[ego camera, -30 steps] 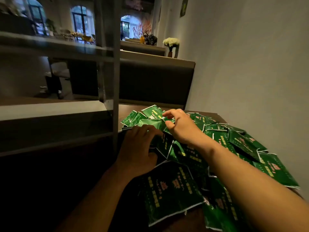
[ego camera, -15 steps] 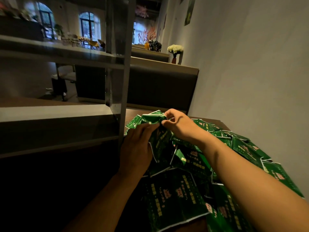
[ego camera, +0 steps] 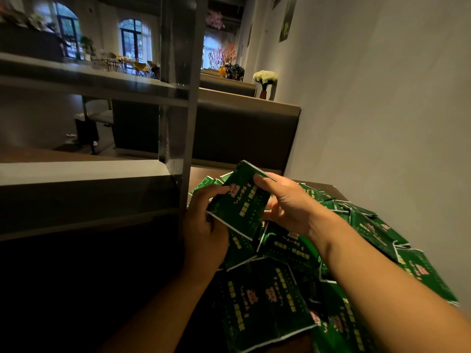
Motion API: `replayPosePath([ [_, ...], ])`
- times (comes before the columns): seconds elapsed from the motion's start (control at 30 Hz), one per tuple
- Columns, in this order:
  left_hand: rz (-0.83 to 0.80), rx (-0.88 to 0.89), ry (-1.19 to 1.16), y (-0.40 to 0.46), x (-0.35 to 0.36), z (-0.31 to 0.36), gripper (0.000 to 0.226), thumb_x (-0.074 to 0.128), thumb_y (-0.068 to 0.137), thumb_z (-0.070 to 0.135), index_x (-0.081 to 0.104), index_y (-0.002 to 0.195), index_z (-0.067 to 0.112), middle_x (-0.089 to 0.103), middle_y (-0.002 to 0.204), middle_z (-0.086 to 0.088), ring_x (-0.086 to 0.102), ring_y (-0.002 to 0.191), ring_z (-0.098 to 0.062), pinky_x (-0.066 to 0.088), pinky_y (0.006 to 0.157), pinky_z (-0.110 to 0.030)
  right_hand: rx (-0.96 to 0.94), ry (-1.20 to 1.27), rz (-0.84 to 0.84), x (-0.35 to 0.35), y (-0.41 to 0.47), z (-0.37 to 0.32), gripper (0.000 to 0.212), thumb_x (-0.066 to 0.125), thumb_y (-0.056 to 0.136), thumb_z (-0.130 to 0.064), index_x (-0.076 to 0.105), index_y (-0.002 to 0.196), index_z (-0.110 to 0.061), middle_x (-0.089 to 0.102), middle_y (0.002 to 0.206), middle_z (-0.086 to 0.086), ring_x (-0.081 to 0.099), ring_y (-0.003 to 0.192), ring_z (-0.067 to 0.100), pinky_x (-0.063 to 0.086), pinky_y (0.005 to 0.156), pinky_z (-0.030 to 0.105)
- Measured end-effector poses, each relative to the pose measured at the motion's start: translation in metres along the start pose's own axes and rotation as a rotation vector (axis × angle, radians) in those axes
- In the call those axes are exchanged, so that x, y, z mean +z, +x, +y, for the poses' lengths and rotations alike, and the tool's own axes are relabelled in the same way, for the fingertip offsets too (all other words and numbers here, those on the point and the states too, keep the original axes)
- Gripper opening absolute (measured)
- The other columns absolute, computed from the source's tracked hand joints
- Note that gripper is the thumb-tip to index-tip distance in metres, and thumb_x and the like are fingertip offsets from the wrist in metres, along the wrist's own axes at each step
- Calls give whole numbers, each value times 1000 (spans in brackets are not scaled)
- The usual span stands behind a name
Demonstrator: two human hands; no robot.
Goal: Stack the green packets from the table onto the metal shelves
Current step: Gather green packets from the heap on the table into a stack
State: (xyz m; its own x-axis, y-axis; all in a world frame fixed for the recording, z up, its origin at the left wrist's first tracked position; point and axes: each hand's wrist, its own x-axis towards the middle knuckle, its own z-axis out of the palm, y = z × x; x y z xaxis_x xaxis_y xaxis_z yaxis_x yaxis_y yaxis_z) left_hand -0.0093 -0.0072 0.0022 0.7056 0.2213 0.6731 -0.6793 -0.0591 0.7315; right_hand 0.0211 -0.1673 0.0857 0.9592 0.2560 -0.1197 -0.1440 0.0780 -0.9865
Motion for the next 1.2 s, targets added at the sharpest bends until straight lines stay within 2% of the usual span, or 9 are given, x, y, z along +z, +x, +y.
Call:
replayPosePath([
  [0.13,-107,-189,-102,-1,3,10,39,53,91,3,55,121,28,61,115,18,61,103,-1,57,79,-33,-120,-55,160,-3,3,-4,25,61,93,-11,61,118,-15,64,118,14,66,96,23,55,59,28],
  [0.3,-109,-491,-292,4,6,16,46,54,84,39,47,130,34,61,116,15,65,98,-5,54,68,-23,-228,-216,163,-8,1,-12,24,66,90,-10,64,111,-21,64,118,15,66,105,29,58,80,36],
  [0.43,-245,-667,-214,6,9,15,64,58,72,64,53,124,27,67,107,2,67,92,-12,53,78,-34,-246,-380,63,-1,-9,-13,31,70,88,-19,61,117,-23,65,111,9,69,98,20,59,76,31],
  [0.57,-337,-685,-274,2,10,13,51,57,73,53,62,113,22,71,106,-4,68,99,-22,51,92,-48,-167,-310,-4,7,-12,-11,32,65,91,-27,57,121,-21,65,117,14,67,106,27,55,91,45],
  [0.73,-338,-734,-387,-1,14,11,47,51,78,51,58,116,25,69,113,-5,68,101,-22,56,80,-39,77,-75,-190,16,-16,-9,56,54,91,-48,49,132,-10,62,114,18,60,106,37,49,93,47],
  [0.83,-306,-739,-504,-1,15,13,44,45,84,48,56,121,25,72,109,-2,69,100,-22,54,77,-37,125,81,-192,19,-17,-7,59,51,87,-58,56,127,-15,57,130,20,53,121,38,37,108,50],
  [0.9,-294,-728,-562,0,14,17,46,42,85,48,57,120,20,72,107,-4,69,100,-23,54,78,-38,104,27,-176,24,-16,-5,60,45,88,-61,58,127,-17,53,138,18,51,127,36,36,109,51],
  [1.07,-253,-766,-500,-1,14,14,40,59,83,41,59,118,22,69,114,-9,67,103,-28,51,91,-50,84,-170,-246,35,-28,-10,59,48,83,-61,57,121,-18,65,114,14,63,105,32,50,93,43],
  [1.2,-278,-667,-214,-2,17,9,14,63,90,25,67,103,23,73,100,1,69,96,-18,51,90,-43,-176,-489,-63,37,-23,-14,36,64,90,-26,57,124,-19,67,109,7,68,94,21,59,81,34],
])
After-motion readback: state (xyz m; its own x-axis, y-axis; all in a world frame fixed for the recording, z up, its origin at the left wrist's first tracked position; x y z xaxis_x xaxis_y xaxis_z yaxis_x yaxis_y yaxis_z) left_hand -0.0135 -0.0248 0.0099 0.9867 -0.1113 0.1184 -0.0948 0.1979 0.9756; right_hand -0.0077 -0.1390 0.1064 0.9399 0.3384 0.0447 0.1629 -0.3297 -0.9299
